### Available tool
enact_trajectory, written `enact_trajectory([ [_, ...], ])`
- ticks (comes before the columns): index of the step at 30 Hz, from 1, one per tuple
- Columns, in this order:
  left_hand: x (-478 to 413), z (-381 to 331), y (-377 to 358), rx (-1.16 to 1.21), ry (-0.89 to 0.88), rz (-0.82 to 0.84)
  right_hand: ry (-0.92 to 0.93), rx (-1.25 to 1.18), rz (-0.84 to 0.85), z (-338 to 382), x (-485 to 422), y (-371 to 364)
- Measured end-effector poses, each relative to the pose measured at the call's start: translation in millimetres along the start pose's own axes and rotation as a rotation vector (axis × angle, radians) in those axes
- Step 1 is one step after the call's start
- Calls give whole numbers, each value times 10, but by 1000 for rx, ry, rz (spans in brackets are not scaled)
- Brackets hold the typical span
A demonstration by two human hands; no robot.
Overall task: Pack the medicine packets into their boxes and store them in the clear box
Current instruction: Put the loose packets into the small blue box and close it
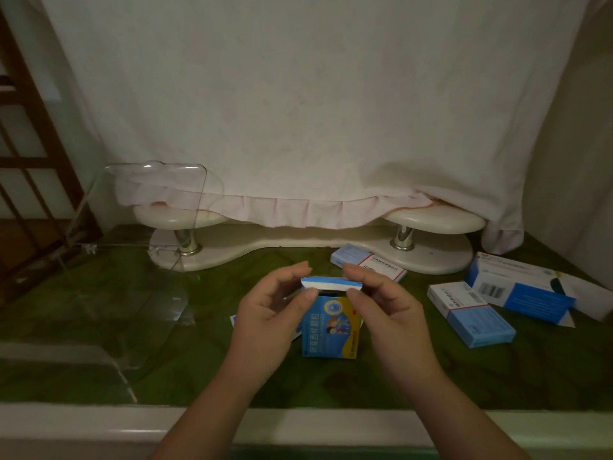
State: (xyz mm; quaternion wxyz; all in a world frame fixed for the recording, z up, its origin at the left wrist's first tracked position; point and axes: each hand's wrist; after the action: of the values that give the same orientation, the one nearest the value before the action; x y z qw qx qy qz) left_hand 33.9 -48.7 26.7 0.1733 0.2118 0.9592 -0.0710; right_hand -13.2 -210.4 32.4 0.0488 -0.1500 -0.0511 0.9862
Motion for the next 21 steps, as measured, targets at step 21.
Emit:
enact_trajectory([
  [21, 9, 27, 91, -145, -52, 77, 106, 20, 44, -57, 64, 3],
])
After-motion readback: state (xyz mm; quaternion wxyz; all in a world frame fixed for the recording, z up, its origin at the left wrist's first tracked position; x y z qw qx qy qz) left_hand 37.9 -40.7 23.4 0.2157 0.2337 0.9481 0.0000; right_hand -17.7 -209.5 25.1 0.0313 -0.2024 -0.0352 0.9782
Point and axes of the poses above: each hand's wrist, its own x-axis away from the middle knuckle, its own y-axis out of the back of the hand, z = x × y, and after that the axes turned 11 degrees about z, right-handed
